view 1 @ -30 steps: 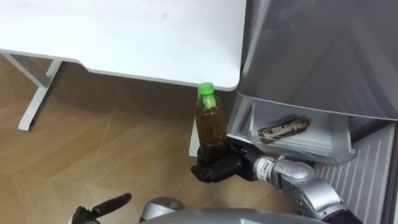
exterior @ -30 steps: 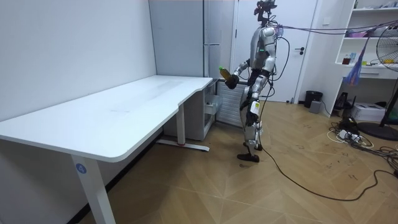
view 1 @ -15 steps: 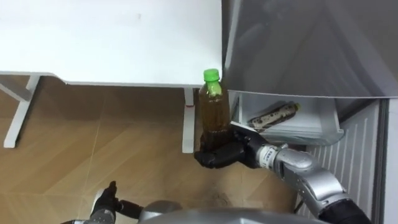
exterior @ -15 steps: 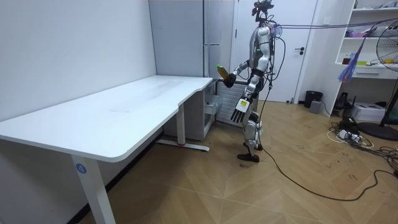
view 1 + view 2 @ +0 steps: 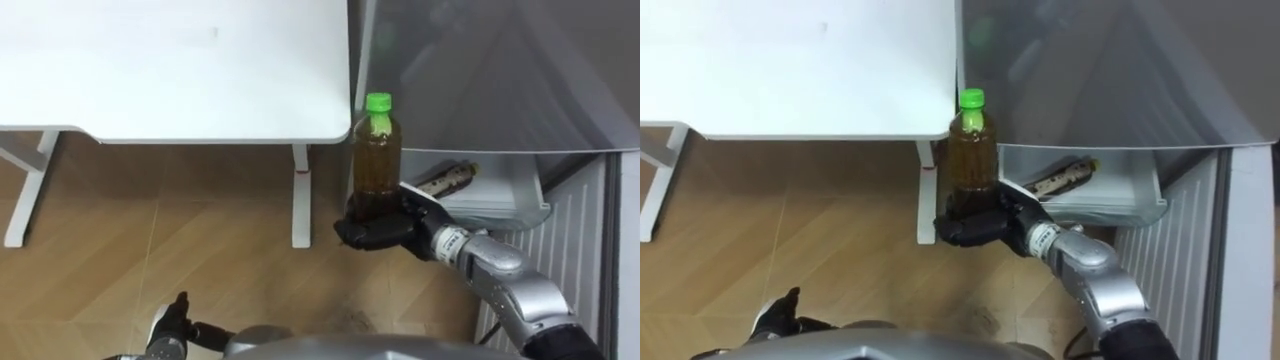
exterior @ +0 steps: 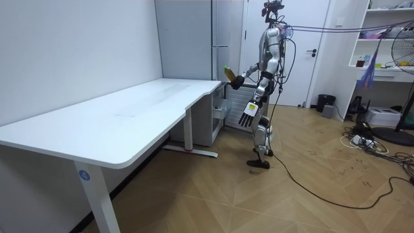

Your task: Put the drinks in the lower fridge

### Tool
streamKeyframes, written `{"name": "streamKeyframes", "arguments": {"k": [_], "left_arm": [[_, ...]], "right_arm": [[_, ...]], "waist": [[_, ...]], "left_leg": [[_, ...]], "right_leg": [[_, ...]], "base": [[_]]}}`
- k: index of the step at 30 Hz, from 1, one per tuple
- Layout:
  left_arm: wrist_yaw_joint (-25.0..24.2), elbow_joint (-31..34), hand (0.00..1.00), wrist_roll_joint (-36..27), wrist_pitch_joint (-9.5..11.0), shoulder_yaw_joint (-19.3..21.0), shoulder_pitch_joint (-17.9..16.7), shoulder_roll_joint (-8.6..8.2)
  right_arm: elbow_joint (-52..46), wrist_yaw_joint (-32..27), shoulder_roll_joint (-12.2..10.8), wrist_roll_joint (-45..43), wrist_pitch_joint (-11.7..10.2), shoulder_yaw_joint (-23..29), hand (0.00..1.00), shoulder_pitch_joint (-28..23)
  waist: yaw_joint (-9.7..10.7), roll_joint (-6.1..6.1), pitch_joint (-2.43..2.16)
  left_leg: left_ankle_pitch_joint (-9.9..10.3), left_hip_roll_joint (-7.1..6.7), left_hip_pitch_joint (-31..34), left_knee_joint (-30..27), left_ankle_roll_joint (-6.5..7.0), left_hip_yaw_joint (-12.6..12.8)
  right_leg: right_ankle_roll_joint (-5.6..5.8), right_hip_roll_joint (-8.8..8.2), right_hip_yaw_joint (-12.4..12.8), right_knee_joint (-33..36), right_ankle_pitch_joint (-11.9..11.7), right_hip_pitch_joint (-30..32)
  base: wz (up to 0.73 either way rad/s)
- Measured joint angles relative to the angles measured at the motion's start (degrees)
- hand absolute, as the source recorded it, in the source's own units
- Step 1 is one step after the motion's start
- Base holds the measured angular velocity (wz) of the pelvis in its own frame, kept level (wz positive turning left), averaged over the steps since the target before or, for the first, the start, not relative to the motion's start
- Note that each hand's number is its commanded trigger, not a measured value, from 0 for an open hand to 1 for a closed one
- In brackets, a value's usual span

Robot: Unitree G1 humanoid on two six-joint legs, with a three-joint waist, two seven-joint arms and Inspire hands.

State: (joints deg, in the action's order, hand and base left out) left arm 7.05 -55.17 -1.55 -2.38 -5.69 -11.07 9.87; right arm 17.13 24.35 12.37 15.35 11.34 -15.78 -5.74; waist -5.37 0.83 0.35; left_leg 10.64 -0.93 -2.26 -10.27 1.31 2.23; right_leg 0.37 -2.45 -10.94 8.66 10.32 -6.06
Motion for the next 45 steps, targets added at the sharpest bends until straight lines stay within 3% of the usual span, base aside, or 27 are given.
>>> {"name": "streamKeyframes", "arguments": {"k": [11, 18, 28, 32, 38, 45], "left_arm": [[1.4, -0.1, 0.0, 1.3, 1.2, 1.0, -0.8, -0.65], [1.5, -0.1, 0.0, 1.2, 1.1, 1.0, -1.4, -0.93], [2.3, -0.1, 0.0, 2.4, 1.1, 1.4, -2.5, -1.53], [2.3, -0.1, 0.0, 2.5, 1.2, 1.4, -2.9, -1.59], [2.6, -0.2, 0.0, 2.3, 1.6, 1.8, -3.0, -2.03], [3.9, -1.0, 0.0, 2.3, 1.6, 2.2, -3.2, -2.54]], "right_arm": [[3.2, -5.0, -1.3, 5.2, -2.5, 2.6, 1.0, -1.1], [5.1, -10.0, -1.3, 10.5, -2.5, 2.8, 1.0, -1.3], [9.7, -15.9, -1.3, 32.2, -3.3, 4.6, 1.0, -1.1], [10.9, -17.3, -1.6, 39.5, -6.4, 4.8, 1.0, -1.1], [11.7, -18.5, -2.3, 54.6, -8.3, 4.6, 1.0, -1.2], [14.3, -19.7, -3.8, 65.0, -10.1, 4.7, 1.0, -1.2]], "waist": [[0.8, -0.27, 0.08], [0.9, -0.97, 0.27], [0.8, -1.03, 0.36], [0.7, -1.04, 0.33], [0.6, -0.93, 0.27], [0.6, -1.18, 0.25]], "left_leg": [[0.0, 0.12, -0.4, 0.5, 0.0, 0.7], [0.0, 0.13, -0.4, 0.6, 0.0, 0.7], [0.0, 0.24, -1.2, 1.1, 0.01, 1.4], [0.0, 0.24, -1.2, 1.0, 0.0, 1.7], [0.0, 0.2, -1.4, 0.9, 0.01, 1.7], [0.0, 0.21, -1.2, 0.7, 0.01, 1.8]], "right_leg": [[-0.01, 0.04, -0.2, 0.1, 0.0, 0.0], [-0.01, 0.07, -0.3, 0.0, 0.0, 0.0], [0.0, 0.09, 0.0, 0.0, 0.0, -0.4], [0.0, 0.12, 0.1, 0.0, 0.0, -0.3], [0.0, 0.04, -0.2, 0.0, 0.0, -0.4], [0.0, 0.05, -0.2, 0.1, 0.0, -0.4]], "base": [[-0.03], [0.0], [-0.02], [-0.03], [0.0], [0.0]]}}
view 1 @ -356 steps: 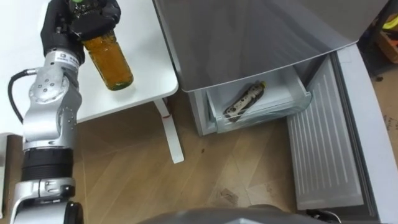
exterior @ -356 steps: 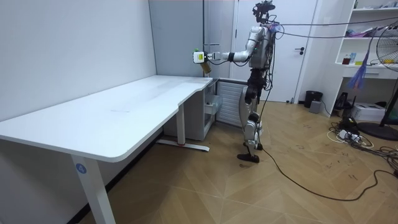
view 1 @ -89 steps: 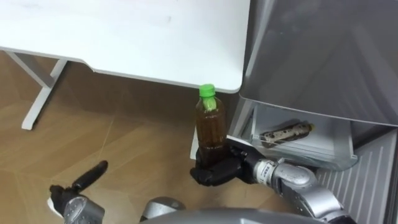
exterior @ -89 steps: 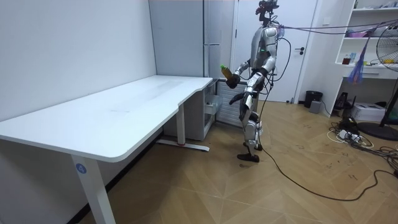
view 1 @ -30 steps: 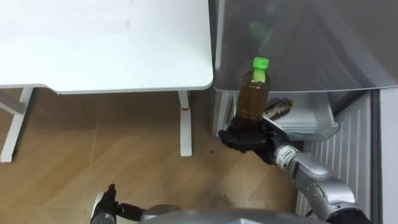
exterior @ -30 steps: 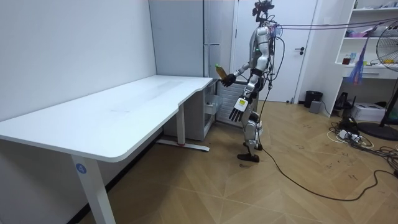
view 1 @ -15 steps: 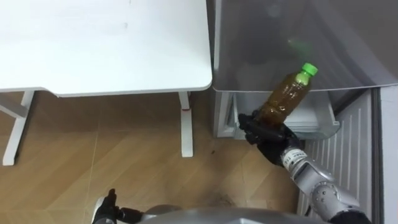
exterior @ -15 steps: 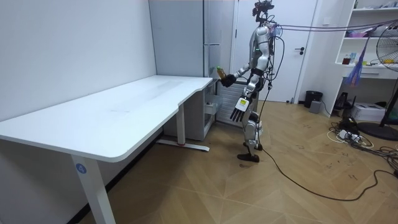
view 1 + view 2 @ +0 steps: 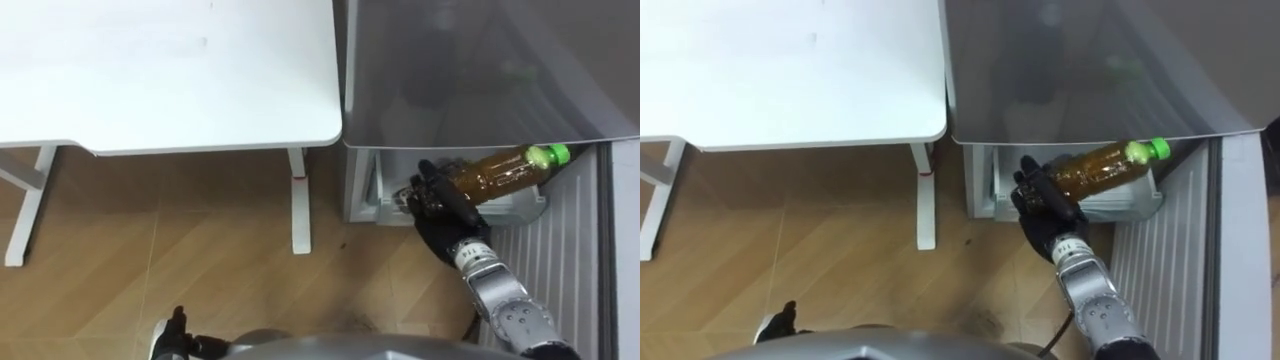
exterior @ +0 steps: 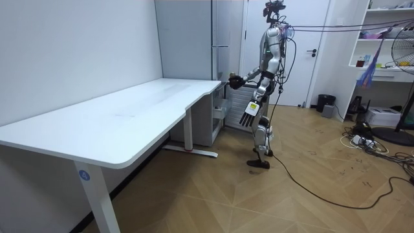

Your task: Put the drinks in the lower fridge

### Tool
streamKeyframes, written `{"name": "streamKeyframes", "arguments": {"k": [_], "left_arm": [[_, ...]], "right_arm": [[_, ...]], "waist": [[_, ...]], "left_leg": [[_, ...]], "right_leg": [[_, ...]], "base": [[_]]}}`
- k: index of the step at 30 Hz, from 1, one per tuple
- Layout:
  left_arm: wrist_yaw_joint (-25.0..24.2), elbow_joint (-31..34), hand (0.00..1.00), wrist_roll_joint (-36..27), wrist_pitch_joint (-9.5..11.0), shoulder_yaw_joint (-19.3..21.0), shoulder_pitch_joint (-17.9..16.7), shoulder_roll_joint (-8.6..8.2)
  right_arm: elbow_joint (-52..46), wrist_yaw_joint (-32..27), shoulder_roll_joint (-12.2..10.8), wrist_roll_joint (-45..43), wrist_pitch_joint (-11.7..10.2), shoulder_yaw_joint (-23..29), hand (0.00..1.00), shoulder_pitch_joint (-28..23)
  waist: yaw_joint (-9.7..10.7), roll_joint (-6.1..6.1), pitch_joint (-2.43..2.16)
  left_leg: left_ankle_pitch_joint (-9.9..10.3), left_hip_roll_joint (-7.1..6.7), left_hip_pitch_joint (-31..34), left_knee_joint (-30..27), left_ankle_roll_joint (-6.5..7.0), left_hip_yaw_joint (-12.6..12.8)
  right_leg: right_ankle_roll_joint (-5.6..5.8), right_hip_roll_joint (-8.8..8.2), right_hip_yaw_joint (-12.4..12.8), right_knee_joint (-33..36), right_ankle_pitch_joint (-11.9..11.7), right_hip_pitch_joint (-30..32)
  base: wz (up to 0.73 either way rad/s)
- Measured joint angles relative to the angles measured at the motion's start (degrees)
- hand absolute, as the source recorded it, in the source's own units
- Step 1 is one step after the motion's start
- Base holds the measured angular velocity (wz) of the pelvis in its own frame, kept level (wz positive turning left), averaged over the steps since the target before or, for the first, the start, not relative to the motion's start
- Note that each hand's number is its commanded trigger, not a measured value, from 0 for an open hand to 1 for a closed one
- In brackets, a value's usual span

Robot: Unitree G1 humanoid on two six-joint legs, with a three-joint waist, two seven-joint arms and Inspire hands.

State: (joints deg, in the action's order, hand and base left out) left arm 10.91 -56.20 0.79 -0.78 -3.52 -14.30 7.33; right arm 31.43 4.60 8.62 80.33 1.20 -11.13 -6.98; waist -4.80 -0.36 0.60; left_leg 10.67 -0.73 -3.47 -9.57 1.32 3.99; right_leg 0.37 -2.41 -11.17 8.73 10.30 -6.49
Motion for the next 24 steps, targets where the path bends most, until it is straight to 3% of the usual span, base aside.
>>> {"name": "streamKeyframes", "arguments": {"k": [6, 13, 24], "left_arm": [[0.1, -0.1, 0.0, 0.7, -0.7, -0.2, -2.1, -0.19], [0.1, -1.3, 0.0, 3.9, -2.6, -0.7, -3.3, -1.33], [-2.0, -1.1, 0.0, 7.0, -5.2, -0.9, -3.3, -2.0]], "right_arm": [[1.7, -0.4, 0.0, 5.5, -1.5, -0.1, 1.0, 0.0], [4.4, -0.8, -0.1, 7.3, -2.4, -0.2, 1.0, 0.0], [6.5, -0.8, -0.1, 7.4, -2.3, -0.2, 1.0, 0.2]], "waist": [[-0.2, -0.74, -0.31], [-0.2, -1.35, 0.0], [-0.3, -0.75, 0.08]], "left_leg": [[0.0, 0.0, 0.0, 0.0, 0.0, 0.0], [0.0, 0.0, -0.1, -0.2, 0.0, 0.0], [0.0, -0.09, 1.1, -1.3, 0.0, 0.0]], "right_leg": [[0.0, -0.01, -0.1, 0.0, 0.0, 0.0], [0.0, -0.06, -0.5, 0.0, 0.0, -0.3], [0.07, -0.24, -0.8, -0.1, 0.1, 0.3]], "base": [[0.0], [0.02], [0.0]]}}
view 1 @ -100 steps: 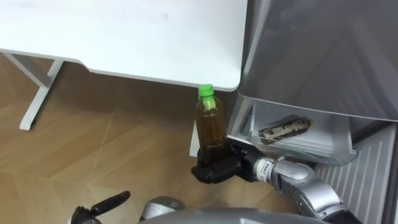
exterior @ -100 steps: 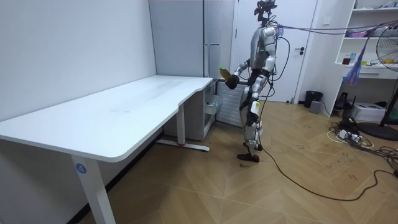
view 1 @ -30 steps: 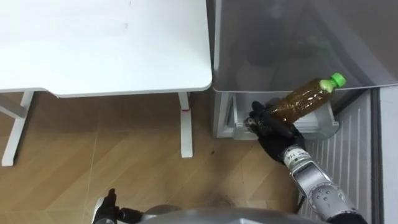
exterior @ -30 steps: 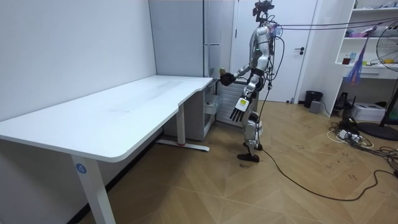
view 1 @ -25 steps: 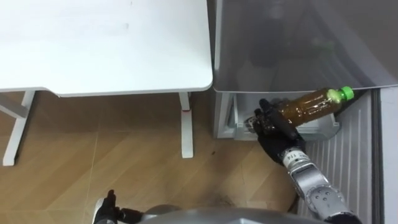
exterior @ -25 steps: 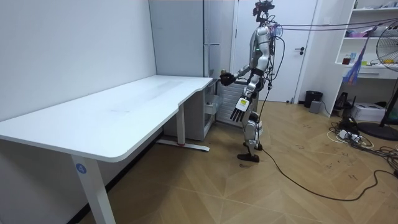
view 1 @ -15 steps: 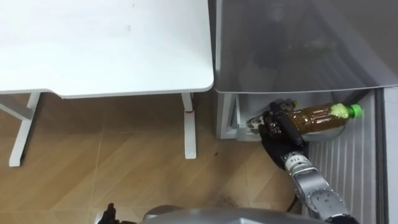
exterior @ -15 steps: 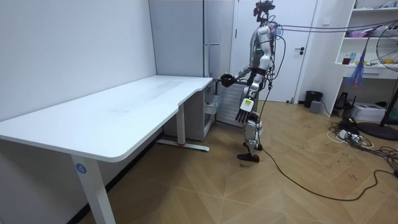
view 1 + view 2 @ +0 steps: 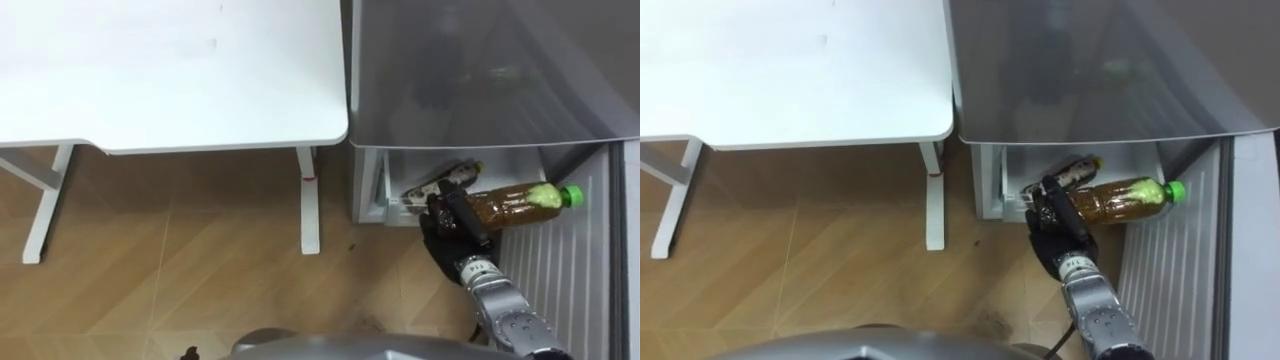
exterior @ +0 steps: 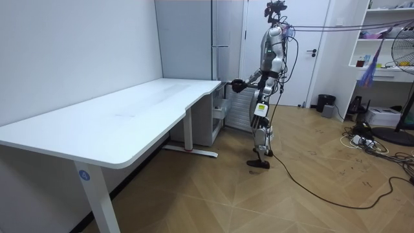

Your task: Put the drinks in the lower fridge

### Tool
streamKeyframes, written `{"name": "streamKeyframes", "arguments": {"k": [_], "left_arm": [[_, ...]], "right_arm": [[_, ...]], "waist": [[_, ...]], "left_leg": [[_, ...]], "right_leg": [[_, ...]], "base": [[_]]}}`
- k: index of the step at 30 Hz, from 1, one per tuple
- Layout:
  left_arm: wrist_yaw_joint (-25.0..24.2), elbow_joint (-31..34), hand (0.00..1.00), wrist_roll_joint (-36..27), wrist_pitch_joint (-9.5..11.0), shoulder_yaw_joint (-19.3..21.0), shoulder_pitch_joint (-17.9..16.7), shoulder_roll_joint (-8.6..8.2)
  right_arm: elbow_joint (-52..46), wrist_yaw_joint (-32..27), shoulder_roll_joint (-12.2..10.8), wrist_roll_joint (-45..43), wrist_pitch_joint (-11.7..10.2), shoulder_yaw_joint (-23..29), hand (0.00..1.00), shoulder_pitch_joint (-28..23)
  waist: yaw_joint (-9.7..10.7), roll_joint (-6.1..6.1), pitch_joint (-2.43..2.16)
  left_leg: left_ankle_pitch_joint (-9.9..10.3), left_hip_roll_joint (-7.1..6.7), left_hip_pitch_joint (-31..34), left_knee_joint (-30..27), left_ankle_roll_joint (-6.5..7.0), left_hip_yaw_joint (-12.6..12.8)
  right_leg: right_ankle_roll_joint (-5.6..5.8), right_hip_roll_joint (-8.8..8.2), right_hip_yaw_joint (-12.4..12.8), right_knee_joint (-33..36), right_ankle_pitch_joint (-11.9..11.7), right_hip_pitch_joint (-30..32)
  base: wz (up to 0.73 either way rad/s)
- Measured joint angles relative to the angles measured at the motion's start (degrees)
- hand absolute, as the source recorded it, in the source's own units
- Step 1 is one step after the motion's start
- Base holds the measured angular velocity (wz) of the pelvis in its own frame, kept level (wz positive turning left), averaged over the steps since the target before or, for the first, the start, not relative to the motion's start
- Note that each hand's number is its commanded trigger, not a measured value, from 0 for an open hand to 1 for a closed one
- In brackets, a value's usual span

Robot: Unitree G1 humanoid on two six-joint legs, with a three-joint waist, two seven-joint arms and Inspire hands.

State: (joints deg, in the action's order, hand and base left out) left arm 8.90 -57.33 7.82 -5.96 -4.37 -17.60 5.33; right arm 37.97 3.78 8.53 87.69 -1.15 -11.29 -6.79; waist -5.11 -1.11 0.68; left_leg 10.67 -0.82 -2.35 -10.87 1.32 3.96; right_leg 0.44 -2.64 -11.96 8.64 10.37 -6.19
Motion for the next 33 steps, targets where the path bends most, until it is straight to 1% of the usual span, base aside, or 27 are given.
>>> {"name": "streamKeyframes", "arguments": {"k": [2, 4, 6, 7, 8, 9, 11, 12, 13, 14, 15, 16, 20, 21, 22, 24, 25, 26, 29, 33], "left_arm": [[-0.7, 0.0, 0.0, 0.7, -0.3, 0.0, 0.4, 0.04], [-0.9, 0.1, 0.0, 0.8, -0.5, 0.0, 0.4, 0.11], [-1.1, 0.0, 0.0, 0.8, -0.8, 0.0, 0.6, 0.11], [-1.3, 0.0, 0.0, 0.8, -1.1, 0.0, 0.7, 0.12], [-1.7, 0.0, 0.0, 0.9, -1.2, 0.0, 0.9, 0.23], [-2.0, 0.0, 0.0, 0.9, -1.2, 0.0, 1.0, 0.3], [-2.6, -0.1, 0.0, 0.7, -1.3, 0.0, 2.1, 0.76], [-2.7, -0.1, 0.0, 0.7, -1.3, 0.0, 2.4, 0.96], [-2.9, 0.0, 0.0, 0.7, -1.3, 0.0, 3.0, 1.22], [-2.9, 0.0, 0.0, 0.7, -1.3, -0.4, 3.6, 1.4], [-2.9, 0.1, 0.0, 0.7, -1.4, -0.7, 4.0, 1.47], [-2.9, 0.1, 0.0, 0.7, -1.7, -1.6, 4.8, 1.92], [-2.8, 0.0, 0.0, 0.6, -2.5, -1.5, 7.6, 2.29], [-2.7, 0.0, 0.0, 0.6, -2.5, -1.5, 7.8, 2.46], [-2.7, -0.1, 0.0, 0.6, -2.7, -1.6, 8.2, 2.78], [-2.7, -0.1, 0.0, 0.6, -2.7, -1.6, 9.3, 3.15], [-2.5, -0.1, 0.0, 0.6, -2.7, -1.6, 10.5, 3.17], [-2.3, -0.1, 0.0, 0.5, -2.4, -1.6, 11.7, 3.18], [-2.1, -0.1, 0.0, -0.3, -2.2, -1.5, 13.6, 3.28], [-2.2, -0.1, 0.0, -1.6, -2.1, -1.5, 13.9, 3.28]], "right_arm": [[0.9, 0.0, 0.0, 1.2, 0.1, 0.0, 1.0, 0.4], [4.2, 0.0, -0.1, 2.8, 1.0, 0.3, 1.0, 2.0], [6.5, 0.0, -0.2, 2.9, 1.3, 1.2, 1.0, 3.4], [7.0, -0.1, -0.1, 2.9, 1.3, 1.5, 1.0, 4.5], [7.7, -0.1, -0.1, 3.2, 1.3, 1.5, 1.0, 5.8], [8.4, 0.0, -0.1, 3.3, 1.3, 1.5, 1.0, 6.6], [11.0, -0.1, -0.1, 4.3, 1.4, 1.8, 1.0, 9.9], [11.7, -0.1, 0.0, 4.3, 1.4, 1.9, 1.0, 10.8], [13.2, -0.1, 0.0, 4.3, 1.5, 2.3, 1.0, 12.8], [14.3, -0.2, -0.1, 4.4, 1.6, 3.2, 1.0, 14.6], [15.1, -0.2, -0.1, 4.5, 1.6, 3.8, 1.0, 15.6], [17.2, -0.2, -0.1, 4.6, 1.8, 4.5, 1.0, 17.6], [24.6, -0.5, -0.2, 4.5, 2.7, 8.2, 1.0, 23.8], [24.8, 0.0, -0.2, 4.5, 2.8, 8.2, 1.0, 23.7], [24.8, 0.5, -0.1, 4.5, 3.4, 8.5, 1.0, 23.8], [26.0, 0.6, 0.8, 4.5, 4.6, 9.2, 1.0, 24.9], [27.5, 0.4, 1.8, 4.4, 4.9, 9.8, 1.0, 26.1], [28.5, 0.1, 2.6, 4.3, 4.9, 10.5, 1.0, 26.8], [30.6, 0.0, 3.6, 4.3, 5.4, 11.0, 1.0, 27.9], [31.4, 0.0, 4.1, 4.0, 7.0, 11.4, 1.0, 28.6]], "waist": [[0.0, 0.15, -0.18], [0.1, 0.42, -0.24], [-0.2, 0.47, -0.28], [-0.1, 0.29, -0.38], [0.0, 0.5, -0.24], [0.1, 0.44, -0.32], [0.0, 0.72, -0.09], [0.0, 0.89, -0.07], [-0.1, 1.09, 0.03], [0.1, 1.1, 0.08], [0.2, 1.13, 0.11], [0.1, 1.28, 0.16], [-0.1, 1.33, 0.32], [0.0, 1.43, 0.38], [0.3, 1.53, 0.54], [0.3, 1.47, 0.68], [0.1, 1.21, 1.02], [-0.3, 1.04, 1.13], [-1.3, 0.97, 1.17], [-1.9, 0.96, 1.17]], "left_leg": [[0.0, -0.01, 0.8, -0.6, 0.01, 0.0], [0.0, -0.02, 0.8, -0.6, 0.01, 0.0], [0.0, -0.04, 1.1, -0.7, 0.02, -0.1], [0.0, -0.02, 1.8, -0.9, 0.03, -0.1], [-0.1, 0.01, 2.3, -1.0, 0.07, -0.1], [-0.1, 0.01, 2.6, -1.0, 0.08, -0.1], [-0.1, -0.01, 3.6, -1.6, 0.09, -0.8], [-0.1, -0.03, 3.9, -1.8, 0.09, -0.9], [-0.1, -0.02, 4.7, -2.0, 0.08, -1.2], [-0.1, -0.1, 5.8, -2.4, 0.08, -1.9], [-0.1, -0.12, 6.2, -2.6, 0.1, -2.2], [-0.2, -0.18, 7.2, -2.8, 0.09, -2.8], [-0.6, -0.3, 10.5, -3.7, 0.11, -3.5], [-0.7, -0.39, 10.7, -3.7, 0.1, -3.8], [-0.7, -0.48, 11.1, -3.8, 0.04, -4.3], [-1.2, -0.64, 12.4, -3.8, 0.12, -4.8], [-1.6, -0.83, 13.4, -3.9, 0.25, -4.9], [-2.0, -0.97, 14.4, -3.8, 0.38, -4.9], [-2.4, -1.08, 15.8, -3.8, 0.53, -4.9], [-2.5, -1.06, 16.8, -3.9, 0.55, -4.8]], "right_leg": [[0.0, -0.1, -0.5, 0.0, 0.0, 0.6], [0.0, -0.13, -0.7, 0.0, 0.0, 0.7], [0.0, -0.15, -0.7, 0.0, 0.0, 1.0], [0.0, -0.14, -0.7, 0.1, 0.0, 1.6], [-0.02, -0.14, -0.7, 0.3, 0.0, 2.2], [-0.03, -0.13, -0.7, 0.4, 0.0, 2.2], [-0.09, -0.11, -1.0, 0.4, 0.0, 2.6], [-0.1, -0.1, -1.1, 0.4, -0.1, 2.8], [-0.16, -0.1, -1.6, 0.6, -0.1, 3.4], [-0.19, -0.19, -2.4, 0.9, -0.1, 4.2], [-0.19, -0.21, -2.6, 1.2, -0.1, 4.6], [-0.2, -0.23, -3.0, 1.2, -0.1, 5.2], [-0.3, -0.36, -4.4, 1.3, -0.2, 7.6], [-0.3, -0.4, -4.7, 1.3, -0.2, 7.7], [-0.3, -0.44, -5.0, 1.3, -0.2, 8.0], [-0.36, -0.64, -5.5, 1.6, -0.2, 9.2], [-0.36, -0.92, -5.8, 2.3, -0.2, 10.4], [-0.36, -1.16, -6.0, 2.7, -0.2, 11.5], [-0.36, -1.4, -6.2, 3.5, -0.2, 13.1], [-0.36, -1.49, -6.4, 4.1, -0.2, 14.2]], "base": [[0.1], [0.08], [0.02], [0.0], [0.0], [0.04], [0.11], [0.13], [0.19], [0.21], [0.23], [0.22], [0.19], [0.19], [0.15], [0.13], [0.15], [0.15], [0.04], [0.03]]}}
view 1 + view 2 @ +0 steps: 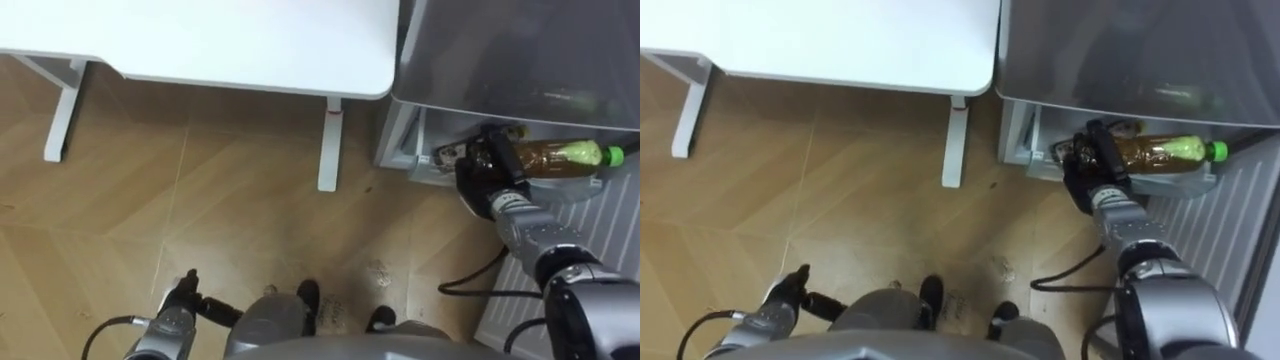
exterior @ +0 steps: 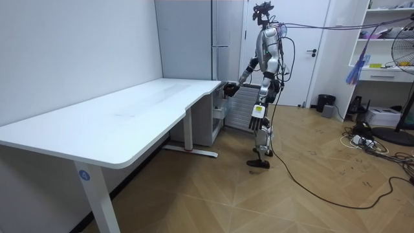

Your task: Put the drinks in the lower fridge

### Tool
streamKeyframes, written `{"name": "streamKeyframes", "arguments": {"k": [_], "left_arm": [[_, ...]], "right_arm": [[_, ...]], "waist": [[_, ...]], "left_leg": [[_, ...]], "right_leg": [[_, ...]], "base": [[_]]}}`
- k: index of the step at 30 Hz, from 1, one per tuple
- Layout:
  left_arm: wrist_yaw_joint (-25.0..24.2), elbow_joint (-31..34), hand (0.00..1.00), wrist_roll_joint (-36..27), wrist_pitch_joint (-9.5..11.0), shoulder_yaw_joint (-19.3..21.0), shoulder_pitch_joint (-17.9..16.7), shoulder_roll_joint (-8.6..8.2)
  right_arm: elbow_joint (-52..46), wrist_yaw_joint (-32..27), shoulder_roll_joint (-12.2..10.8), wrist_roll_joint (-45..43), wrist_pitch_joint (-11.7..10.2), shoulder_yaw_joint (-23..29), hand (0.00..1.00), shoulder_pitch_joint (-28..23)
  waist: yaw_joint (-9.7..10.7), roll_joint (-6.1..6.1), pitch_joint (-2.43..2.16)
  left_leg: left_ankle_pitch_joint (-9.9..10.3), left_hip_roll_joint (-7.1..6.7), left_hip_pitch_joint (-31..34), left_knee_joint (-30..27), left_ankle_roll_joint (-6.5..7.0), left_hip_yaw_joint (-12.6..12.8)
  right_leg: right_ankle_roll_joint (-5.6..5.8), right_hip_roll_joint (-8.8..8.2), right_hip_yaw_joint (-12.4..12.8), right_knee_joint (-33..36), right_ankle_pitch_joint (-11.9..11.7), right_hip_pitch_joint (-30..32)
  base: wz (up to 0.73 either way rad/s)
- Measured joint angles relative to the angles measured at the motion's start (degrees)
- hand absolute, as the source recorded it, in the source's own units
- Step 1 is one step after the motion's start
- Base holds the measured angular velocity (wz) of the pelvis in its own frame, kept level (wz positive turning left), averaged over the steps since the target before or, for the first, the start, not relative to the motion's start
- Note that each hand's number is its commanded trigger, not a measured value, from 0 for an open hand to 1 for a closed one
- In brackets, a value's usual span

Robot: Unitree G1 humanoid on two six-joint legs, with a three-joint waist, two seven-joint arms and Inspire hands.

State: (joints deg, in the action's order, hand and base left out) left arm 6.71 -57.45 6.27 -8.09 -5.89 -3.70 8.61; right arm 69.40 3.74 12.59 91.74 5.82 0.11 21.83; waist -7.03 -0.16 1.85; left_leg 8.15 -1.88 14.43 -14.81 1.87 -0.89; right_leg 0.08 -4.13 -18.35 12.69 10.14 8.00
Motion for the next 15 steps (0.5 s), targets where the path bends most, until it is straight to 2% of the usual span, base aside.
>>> {"name": "streamKeyframes", "arguments": {"k": [5, 10, 15], "left_arm": [[-0.8, -0.1, 0.0, 0.1, -0.1, 0.1, -0.3, 0.34], [-1.1, -0.2, 0.0, 0.7, 0.0, 0.1, -0.3, 0.39], [-2.5, -0.2, 0.0, 0.7, 0.2, 0.1, -0.4, 1.39]], "right_arm": [[4.7, 0.0, 0.8, -1.3, 1.5, 3.7, 1.0, 4.1], [4.7, -0.1, 1.5, -2.1, 1.3, 4.0, 1.0, 5.8], [5.1, -0.7, 2.8, -3.3, 1.8, 4.0, 1.0, 6.0]], "waist": [[-0.9, -0.05, -0.01], [-1.3, 0.03, 0.04], [-1.1, 0.15, 0.13]], "left_leg": [[-0.6, 0.0, 2.2, 0.1, -0.04, 0.0], [-1.3, -0.01, 4.1, 0.6, -0.02, 0.0], [-1.8, -0.07, 4.2, 1.2, 0.19, 0.0]], "right_leg": [[-0.11, -0.04, -0.4, 0.1, -0.1, 2.1], [-0.19, -0.32, -0.7, 0.9, -0.1, 4.4], [-0.18, -0.88, -1.8, 1.0, -0.1, 4.5]], "base": [[0.04], [0.04], [0.06]]}}
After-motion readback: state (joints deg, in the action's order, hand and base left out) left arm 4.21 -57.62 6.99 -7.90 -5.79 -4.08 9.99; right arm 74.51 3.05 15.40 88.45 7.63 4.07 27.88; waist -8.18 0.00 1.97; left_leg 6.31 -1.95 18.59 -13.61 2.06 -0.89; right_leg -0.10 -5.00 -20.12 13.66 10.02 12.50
